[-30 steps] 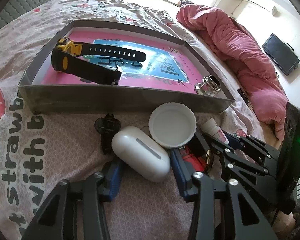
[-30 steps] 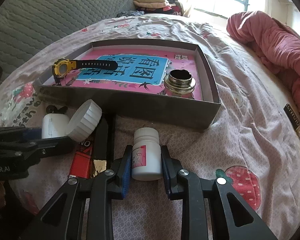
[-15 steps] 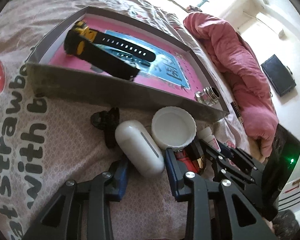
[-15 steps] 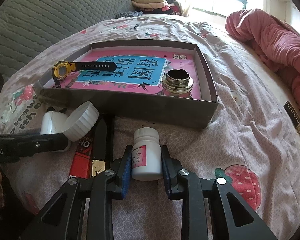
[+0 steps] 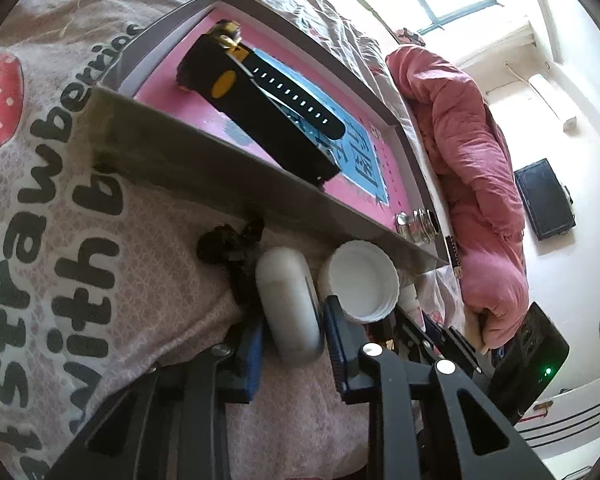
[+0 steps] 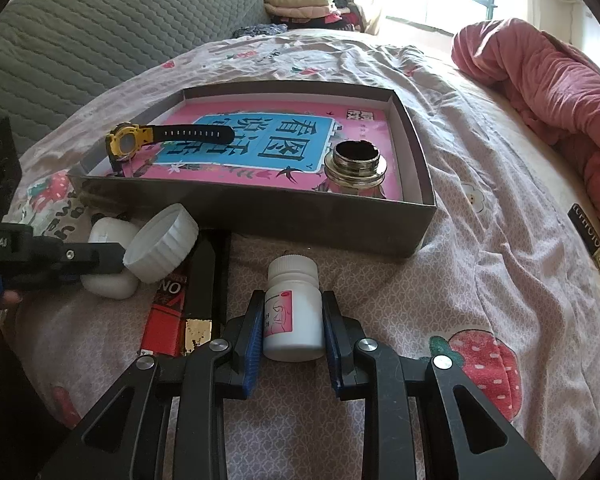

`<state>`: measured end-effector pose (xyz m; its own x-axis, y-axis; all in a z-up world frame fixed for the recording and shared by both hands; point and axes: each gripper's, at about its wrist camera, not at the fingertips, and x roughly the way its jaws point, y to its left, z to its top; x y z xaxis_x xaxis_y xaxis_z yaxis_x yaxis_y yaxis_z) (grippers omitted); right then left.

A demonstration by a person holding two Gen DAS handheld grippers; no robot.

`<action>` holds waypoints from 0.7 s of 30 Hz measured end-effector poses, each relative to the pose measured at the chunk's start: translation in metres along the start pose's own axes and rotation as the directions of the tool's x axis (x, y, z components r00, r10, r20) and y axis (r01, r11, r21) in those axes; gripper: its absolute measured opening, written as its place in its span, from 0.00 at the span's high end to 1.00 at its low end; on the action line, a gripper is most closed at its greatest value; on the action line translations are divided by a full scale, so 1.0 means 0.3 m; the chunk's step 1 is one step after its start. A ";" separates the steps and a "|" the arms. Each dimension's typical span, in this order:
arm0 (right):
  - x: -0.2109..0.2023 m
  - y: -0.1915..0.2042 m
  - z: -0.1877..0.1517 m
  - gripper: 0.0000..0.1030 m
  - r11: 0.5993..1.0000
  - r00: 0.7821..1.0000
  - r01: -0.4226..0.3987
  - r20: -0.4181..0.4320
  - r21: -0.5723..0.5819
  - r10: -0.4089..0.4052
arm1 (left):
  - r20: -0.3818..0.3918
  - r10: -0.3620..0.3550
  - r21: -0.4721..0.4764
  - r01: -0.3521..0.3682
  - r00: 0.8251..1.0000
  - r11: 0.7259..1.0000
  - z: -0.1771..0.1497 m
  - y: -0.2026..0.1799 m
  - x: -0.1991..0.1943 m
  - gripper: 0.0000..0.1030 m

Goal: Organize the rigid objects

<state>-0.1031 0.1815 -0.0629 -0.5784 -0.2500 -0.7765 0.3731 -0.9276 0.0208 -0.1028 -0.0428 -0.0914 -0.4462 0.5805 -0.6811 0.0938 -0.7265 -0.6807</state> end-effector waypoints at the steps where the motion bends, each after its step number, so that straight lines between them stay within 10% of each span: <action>1: -0.002 0.002 0.000 0.74 1.000 1.000 -0.001 0.003 -0.002 0.001 | 0.002 0.009 0.012 -0.009 1.000 1.000 -0.001 -0.007 0.004 0.73; 21: -0.032 -0.013 0.004 0.74 1.000 0.999 0.008 0.046 0.024 -0.009 | 0.044 0.091 0.168 -0.097 0.995 0.981 -0.022 -0.099 -0.010 0.77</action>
<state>-0.1001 0.1871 -0.0547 -0.6144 -0.2545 -0.7468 0.3514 -0.9358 0.0299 -0.0983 -0.0206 -0.0708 -0.4749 0.4951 -0.7276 -0.0141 -0.8309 -0.5562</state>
